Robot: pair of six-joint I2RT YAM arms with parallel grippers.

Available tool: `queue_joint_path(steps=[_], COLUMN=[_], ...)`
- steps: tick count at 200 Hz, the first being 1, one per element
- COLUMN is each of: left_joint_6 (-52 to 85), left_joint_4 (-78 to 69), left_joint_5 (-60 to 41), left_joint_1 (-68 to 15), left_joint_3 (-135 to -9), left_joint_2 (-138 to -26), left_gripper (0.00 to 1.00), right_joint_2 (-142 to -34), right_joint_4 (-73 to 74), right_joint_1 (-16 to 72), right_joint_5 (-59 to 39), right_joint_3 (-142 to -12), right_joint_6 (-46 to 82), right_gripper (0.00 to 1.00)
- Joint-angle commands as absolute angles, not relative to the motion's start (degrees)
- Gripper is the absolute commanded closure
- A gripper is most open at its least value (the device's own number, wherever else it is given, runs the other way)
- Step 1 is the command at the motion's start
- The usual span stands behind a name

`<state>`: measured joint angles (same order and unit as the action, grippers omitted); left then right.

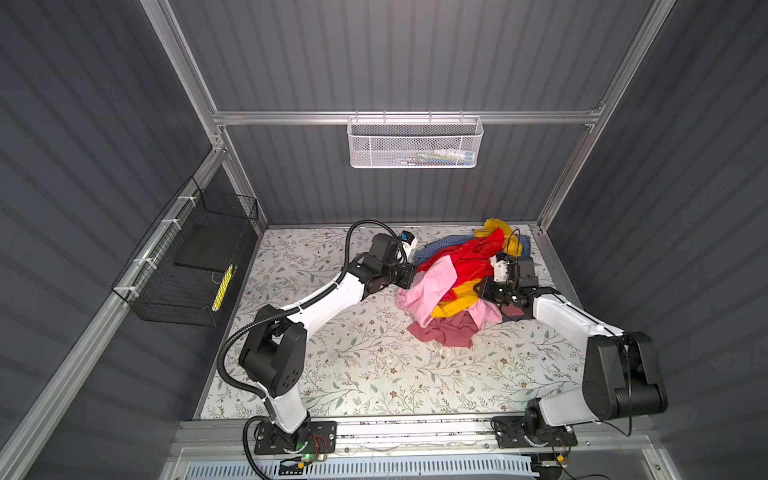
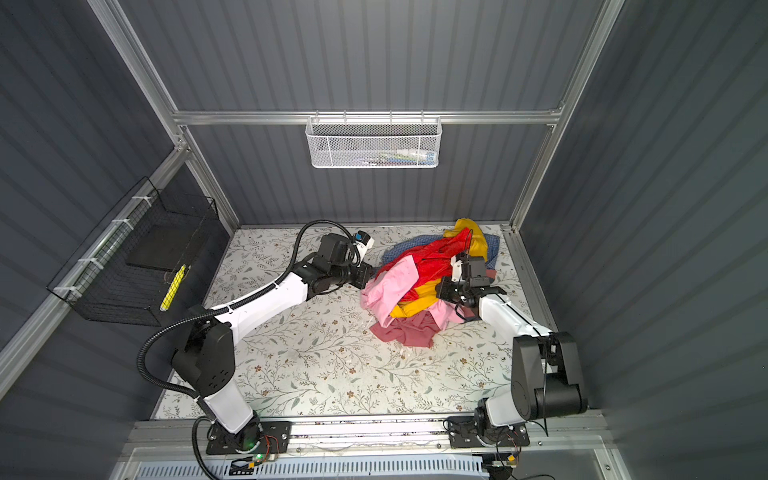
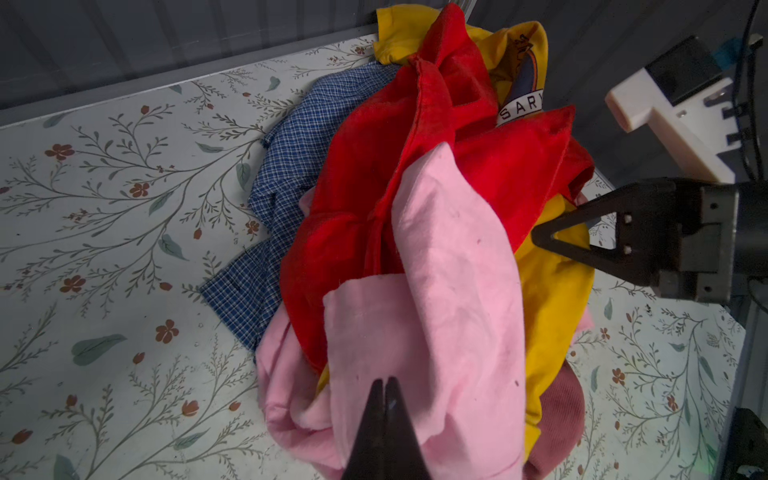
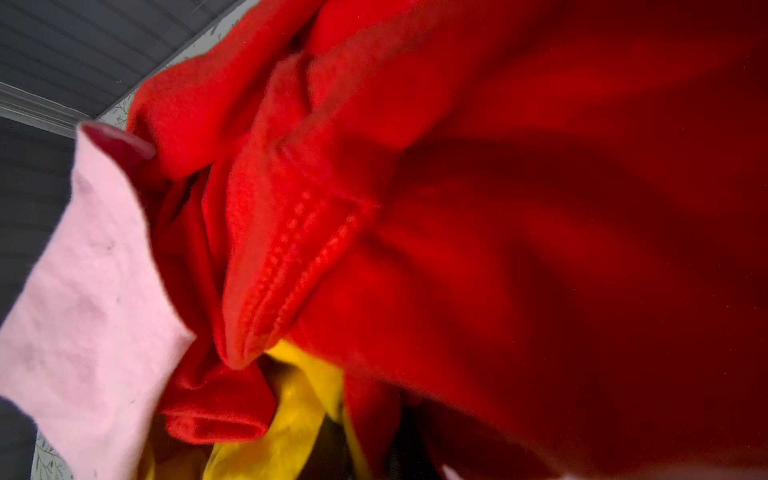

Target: Pick out a specific cloth from the pile

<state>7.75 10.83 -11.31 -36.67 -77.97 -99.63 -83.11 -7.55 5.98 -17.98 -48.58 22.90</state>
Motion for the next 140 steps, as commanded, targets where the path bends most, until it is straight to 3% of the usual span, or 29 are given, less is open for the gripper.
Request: queue_joint_path(steps=[1,14,22,74,88,131,140], left_joint_6=[7.2,6.74,6.76,7.65,7.78,8.52,8.84], left_joint_4=[12.17,12.26,12.11,11.1,10.65,10.37,9.98], left_joint_5=[-12.37,-14.61,-15.95,-21.99,-23.39,-23.11,-19.98], left_joint_1=[-36.41,-36.43,-36.43,-36.67,-36.69,-37.09,-37.01], left_joint_3=[-78.5,-78.4,-78.43,-82.64,-83.43,-82.8,-81.64], left_joint_2=[-98.95,-99.92,-100.63,-107.15,-108.86,-107.81,-106.01], left_gripper=[0.7,0.48,0.41,0.36,0.44,0.99,1.0], right_joint_2=[-81.63,-81.85,-82.02,-82.06,-81.91,-82.05,-82.07], right_joint_4=[-8.66,-8.71,-8.63,-7.44,-6.99,-6.73,-6.84], right_joint_1=[5.44,5.29,5.3,5.33,5.27,5.22,5.22], right_joint_5=[-16.5,-16.7,-16.87,-17.22,-17.35,-16.89,-16.55], right_joint_3=[-48.96,-48.96,-48.96,-47.99,-47.64,-47.55,-47.46], right_joint_6=[22.06,21.84,21.8,22.18,22.56,22.85,22.79], right_gripper=[0.93,0.93,0.93,0.93,0.92,0.9,0.9])
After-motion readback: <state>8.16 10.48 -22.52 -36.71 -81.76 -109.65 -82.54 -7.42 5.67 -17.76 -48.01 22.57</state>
